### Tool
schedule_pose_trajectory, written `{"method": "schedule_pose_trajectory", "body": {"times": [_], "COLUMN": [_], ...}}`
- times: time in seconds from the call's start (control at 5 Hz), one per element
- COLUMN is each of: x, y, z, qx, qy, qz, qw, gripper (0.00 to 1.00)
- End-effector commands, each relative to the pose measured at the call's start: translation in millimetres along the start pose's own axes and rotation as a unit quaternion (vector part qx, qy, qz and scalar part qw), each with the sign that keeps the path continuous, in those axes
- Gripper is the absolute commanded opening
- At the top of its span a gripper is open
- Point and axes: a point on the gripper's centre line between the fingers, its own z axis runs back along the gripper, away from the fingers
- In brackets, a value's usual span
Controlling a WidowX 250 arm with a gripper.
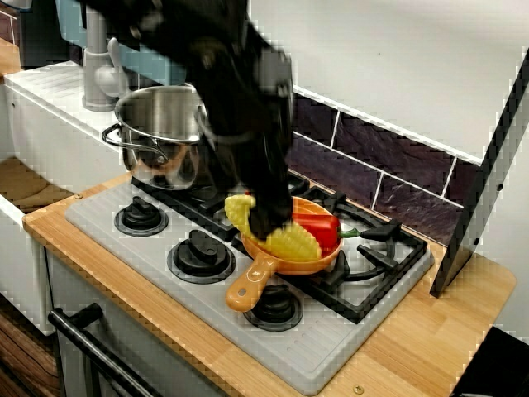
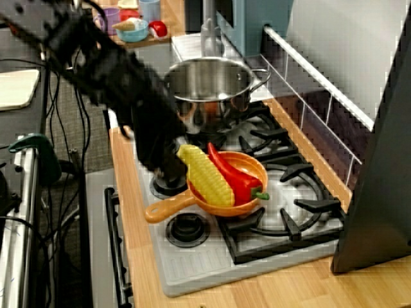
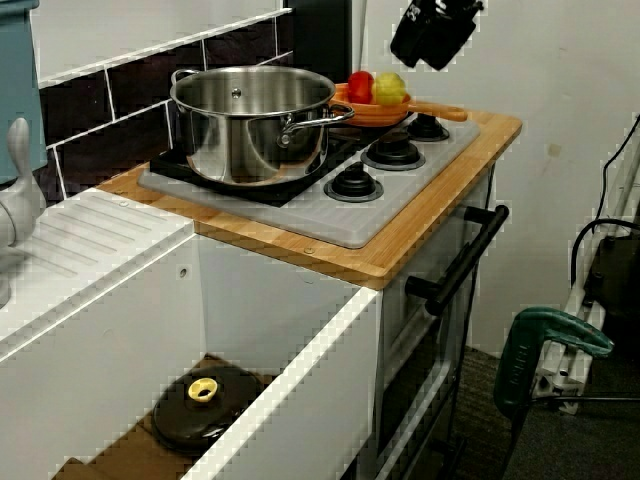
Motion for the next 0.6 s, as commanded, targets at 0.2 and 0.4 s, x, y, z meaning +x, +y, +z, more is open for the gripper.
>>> {"method": "schedule_pose_trajectory", "body": {"times": [0.2,0.4], "x": [6.9,10.0], "y": [-37,-40], "z": [-0.6,-0.8], "qx": [-0.048,-0.054], "qy": [0.055,0.064], "qz": [-0.001,0.000], "qw": [0.9974,0.9965], "gripper": [1.00,1.00]}}
